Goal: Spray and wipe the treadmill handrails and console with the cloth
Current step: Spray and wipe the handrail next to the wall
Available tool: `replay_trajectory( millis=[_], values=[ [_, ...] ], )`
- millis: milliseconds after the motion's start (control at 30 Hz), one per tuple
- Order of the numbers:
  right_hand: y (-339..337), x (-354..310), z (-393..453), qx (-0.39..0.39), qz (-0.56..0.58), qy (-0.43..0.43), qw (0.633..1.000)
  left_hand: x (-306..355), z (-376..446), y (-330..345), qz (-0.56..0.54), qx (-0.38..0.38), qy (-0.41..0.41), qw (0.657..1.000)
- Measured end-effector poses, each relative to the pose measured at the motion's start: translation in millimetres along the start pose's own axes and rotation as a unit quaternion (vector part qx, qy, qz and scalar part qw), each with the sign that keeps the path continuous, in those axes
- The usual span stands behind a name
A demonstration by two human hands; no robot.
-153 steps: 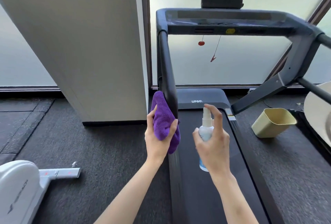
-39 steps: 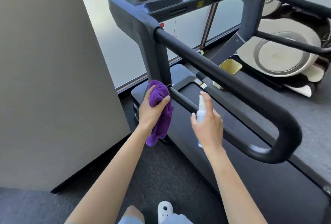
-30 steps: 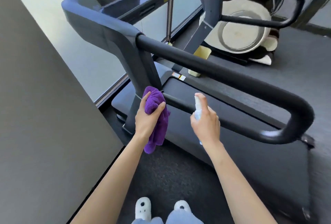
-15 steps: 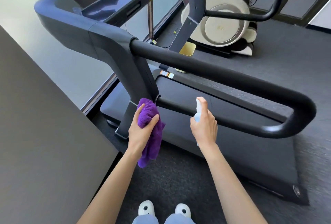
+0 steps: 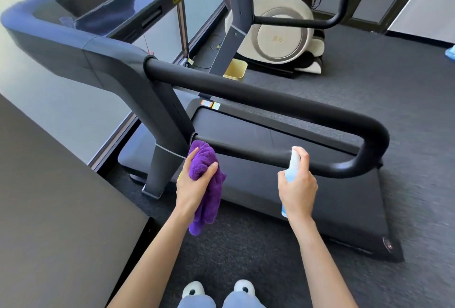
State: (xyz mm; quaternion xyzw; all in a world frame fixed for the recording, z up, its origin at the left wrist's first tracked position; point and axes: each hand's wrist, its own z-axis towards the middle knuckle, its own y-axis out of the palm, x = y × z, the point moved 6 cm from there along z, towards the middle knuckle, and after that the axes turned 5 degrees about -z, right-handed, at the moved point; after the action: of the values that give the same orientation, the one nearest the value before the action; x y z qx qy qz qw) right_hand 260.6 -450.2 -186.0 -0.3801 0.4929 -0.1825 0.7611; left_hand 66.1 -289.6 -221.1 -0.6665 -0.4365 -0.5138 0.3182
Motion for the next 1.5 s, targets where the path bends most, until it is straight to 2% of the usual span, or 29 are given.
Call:
replay_trajectory(
  millis=[167, 367, 500, 633, 767, 833, 933, 1033, 1200, 1333, 1433, 1500],
  values=[
    [-7.0, 11.5, 0.6, -0.021, -0.031, 0.021, 0.999, -3.4, -3.9, 9.3, 0.013, -0.005, 0.006, 1.0],
    [-19.6, 15.3, -10.5, -0.033, -0.027, -0.012, 0.999, -8.7, -6.5, 5.6, 0.044, 0.026, 0.025, 0.998],
    [-15.7, 13.9, -14.1, -0.053, -0.015, -0.018, 0.998, 19.9, 7.2, 7.9, 0.08, 0.03, 0.113, 0.99],
    [-12.1, 10.9, -14.6, -0.06, -0.015, -0.029, 0.998, 55.2, 48.5, 22.6, 0.199, 0.019, 0.198, 0.959],
    [-11.8, 6.9, -12.8, -0.06, -0.014, -0.054, 0.997, 45.4, 79.4, 49.6, 0.358, -0.03, 0.238, 0.902],
    [-11.4, 7.0, -10.9, -0.055, -0.012, -0.057, 0.997, 34.0, 86.7, 58.3, 0.411, -0.006, 0.248, 0.877],
    [-10.0, 8.6, -8.6, -0.043, -0.009, -0.059, 0.997, 27.0, 91.4, 69.7, 0.456, 0.054, 0.244, 0.854],
    [-6.9, 10.9, -5.6, -0.049, -0.005, -0.061, 0.997, 26.4, 85.5, 84.0, 0.488, 0.083, 0.249, 0.833],
    [-11.2, 14.5, -0.8, -0.056, 0.011, -0.045, 0.997, 28.3, 63.3, 124.9, 0.502, 0.072, 0.231, 0.831],
    [-17.1, 14.1, 2.0, -0.061, 0.019, -0.045, 0.997, 25.2, 44.8, 157.5, 0.47, 0.026, 0.234, 0.851],
    [-15.9, 11.5, 2.4, -0.072, 0.028, -0.043, 0.996, 25.5, 50.7, 146.4, 0.48, -0.026, 0.262, 0.837],
    [-13.2, 8.6, 2.2, -0.08, 0.033, -0.044, 0.995, 30.1, 62.6, 118.3, 0.485, -0.024, 0.268, 0.832]
  ],
)
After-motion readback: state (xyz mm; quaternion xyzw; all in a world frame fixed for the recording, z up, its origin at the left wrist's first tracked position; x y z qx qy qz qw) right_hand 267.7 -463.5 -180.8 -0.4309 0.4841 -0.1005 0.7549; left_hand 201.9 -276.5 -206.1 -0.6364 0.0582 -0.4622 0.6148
